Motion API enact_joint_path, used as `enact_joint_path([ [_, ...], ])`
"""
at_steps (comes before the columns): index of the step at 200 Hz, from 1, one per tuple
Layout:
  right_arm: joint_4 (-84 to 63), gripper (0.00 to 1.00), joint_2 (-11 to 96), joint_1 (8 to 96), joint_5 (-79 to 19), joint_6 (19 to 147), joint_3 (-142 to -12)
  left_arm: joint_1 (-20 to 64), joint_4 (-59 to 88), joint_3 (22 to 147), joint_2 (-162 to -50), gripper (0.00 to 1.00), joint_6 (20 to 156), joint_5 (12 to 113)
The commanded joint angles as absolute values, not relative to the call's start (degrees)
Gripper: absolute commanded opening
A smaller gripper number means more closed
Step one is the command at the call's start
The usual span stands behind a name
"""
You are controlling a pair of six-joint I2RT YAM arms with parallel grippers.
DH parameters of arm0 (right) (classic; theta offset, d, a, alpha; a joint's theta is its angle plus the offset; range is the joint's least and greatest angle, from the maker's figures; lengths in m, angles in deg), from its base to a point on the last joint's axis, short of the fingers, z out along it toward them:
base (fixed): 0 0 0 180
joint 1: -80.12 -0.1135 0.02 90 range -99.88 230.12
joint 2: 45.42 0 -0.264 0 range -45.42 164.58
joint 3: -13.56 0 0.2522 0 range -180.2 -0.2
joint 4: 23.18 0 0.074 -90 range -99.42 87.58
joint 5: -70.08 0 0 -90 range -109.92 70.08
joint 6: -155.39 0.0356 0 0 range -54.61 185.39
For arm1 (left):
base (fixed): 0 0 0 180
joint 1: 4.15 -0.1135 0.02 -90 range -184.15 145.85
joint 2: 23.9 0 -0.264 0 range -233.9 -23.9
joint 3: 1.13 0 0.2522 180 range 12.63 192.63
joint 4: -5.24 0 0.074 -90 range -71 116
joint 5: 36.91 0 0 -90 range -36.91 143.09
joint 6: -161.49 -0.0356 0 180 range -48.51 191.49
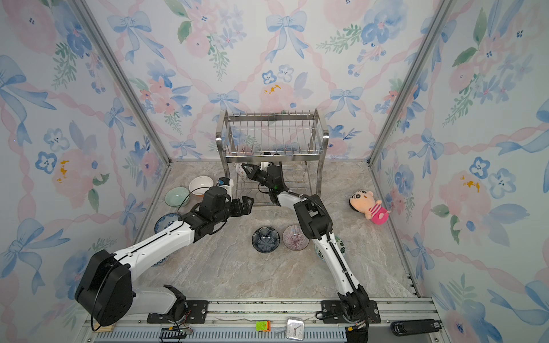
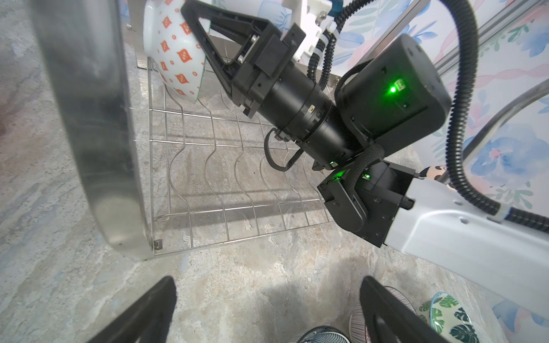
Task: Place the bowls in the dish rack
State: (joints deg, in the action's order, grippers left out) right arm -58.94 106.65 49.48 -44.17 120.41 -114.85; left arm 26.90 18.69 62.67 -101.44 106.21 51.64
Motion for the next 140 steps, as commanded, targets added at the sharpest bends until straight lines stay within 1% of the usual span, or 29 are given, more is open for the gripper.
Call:
enact_joint_path([
  [1,-57.9,0.00,106.2,50.4,-44.1,118.8,-115.0,26.5,18.0,64.0,-101.7,0.98,105.2,52.1],
  [64,-52.7,0.00,102.6,50.7,-43.7,114.7,-111.6,26.6,18.0,64.0,-101.5,0.98,105.0,52.2],
  [140,-49.9,0.06,100.1,50.5,-43.7,112.0,-109.2,26.4,18.3,64.0,-100.5,0.98,104.9,51.6],
])
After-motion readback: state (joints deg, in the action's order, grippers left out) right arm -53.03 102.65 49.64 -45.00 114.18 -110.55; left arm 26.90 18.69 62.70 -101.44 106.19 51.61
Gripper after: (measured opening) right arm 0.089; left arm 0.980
